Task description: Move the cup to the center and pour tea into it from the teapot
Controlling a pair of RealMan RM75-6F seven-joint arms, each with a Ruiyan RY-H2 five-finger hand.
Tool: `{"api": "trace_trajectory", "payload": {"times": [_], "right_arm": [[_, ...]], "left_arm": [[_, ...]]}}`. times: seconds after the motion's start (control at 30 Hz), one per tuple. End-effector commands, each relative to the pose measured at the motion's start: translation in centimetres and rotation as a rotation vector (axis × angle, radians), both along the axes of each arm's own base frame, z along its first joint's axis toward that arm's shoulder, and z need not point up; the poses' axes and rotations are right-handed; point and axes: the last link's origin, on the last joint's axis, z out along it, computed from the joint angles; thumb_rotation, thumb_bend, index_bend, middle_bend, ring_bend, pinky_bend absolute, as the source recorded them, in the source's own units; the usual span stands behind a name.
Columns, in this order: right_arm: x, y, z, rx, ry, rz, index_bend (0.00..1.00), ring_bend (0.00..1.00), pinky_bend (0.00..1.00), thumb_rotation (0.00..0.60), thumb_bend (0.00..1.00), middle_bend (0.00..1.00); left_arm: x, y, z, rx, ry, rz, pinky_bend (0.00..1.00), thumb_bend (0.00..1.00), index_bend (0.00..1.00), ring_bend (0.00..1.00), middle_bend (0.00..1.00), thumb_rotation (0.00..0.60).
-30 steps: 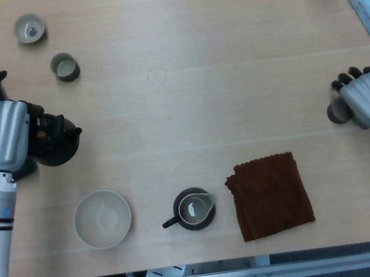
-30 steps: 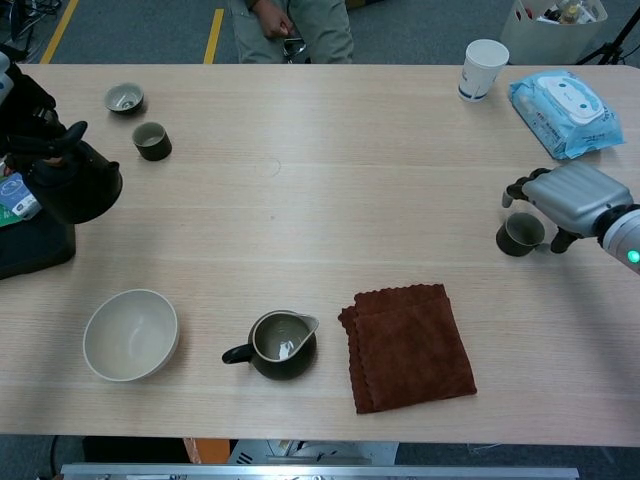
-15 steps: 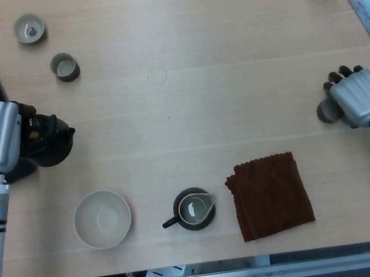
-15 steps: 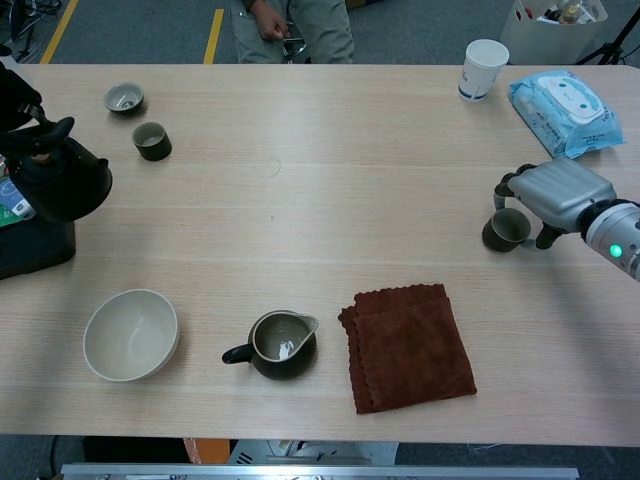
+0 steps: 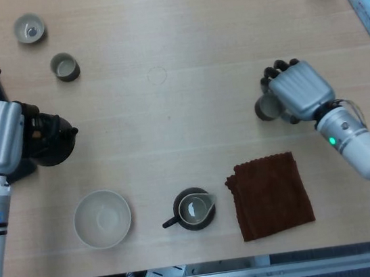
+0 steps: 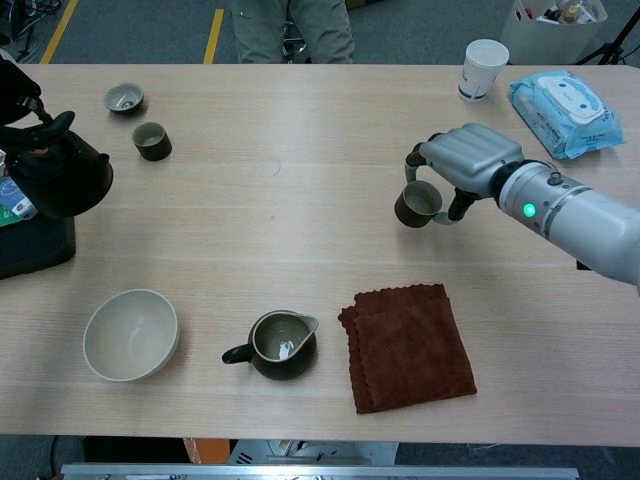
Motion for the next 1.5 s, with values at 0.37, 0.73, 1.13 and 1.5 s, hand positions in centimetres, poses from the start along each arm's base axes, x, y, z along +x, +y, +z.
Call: {"api": "trace_trajectory", "payload": {"times": [0.37, 0.73, 1.13, 1.5], "right_arm": [[9.7, -0.4, -6.0, 0.05, -0.016, 0.078, 0.43, 0.19, 0.32, 0.6, 0.22, 0.26], [12.8, -0.6, -9.8, 0.039, 0.048, 0.086, 0.43, 0.19, 0.31, 0.6, 0.22, 0.26], [14.4, -0.8, -12.2, 0.053, 0.061, 0.07, 0.43, 0.19, 0.27, 0.6, 0.21, 0.26], [15.3, -0.6, -13.0, 0.068, 0.076, 0.071, 0.41, 0.15, 0.19, 0.6, 0.22, 0.24]], "left_arm": [[0.7, -0.7, 0.3, -0.017, 0.008, -0.017, 0.15, 0.35, 0.97, 0.91, 1.0, 0.462], [1.1, -1.1, 0.5, -0.027, 0.019, -0.025, 0.15, 0.35, 0.97, 0.9, 1.0, 0.491], [0.7, -1.3, 0.9, -0.031, 0.034, -0.01, 0.15, 0.35, 0.97, 0.9, 1.0, 0.495], [0.4, -1.1, 0.9, -0.034, 0.04, -0.003, 0.15, 0.35, 0.97, 0.9, 1.0, 0.497]]}}
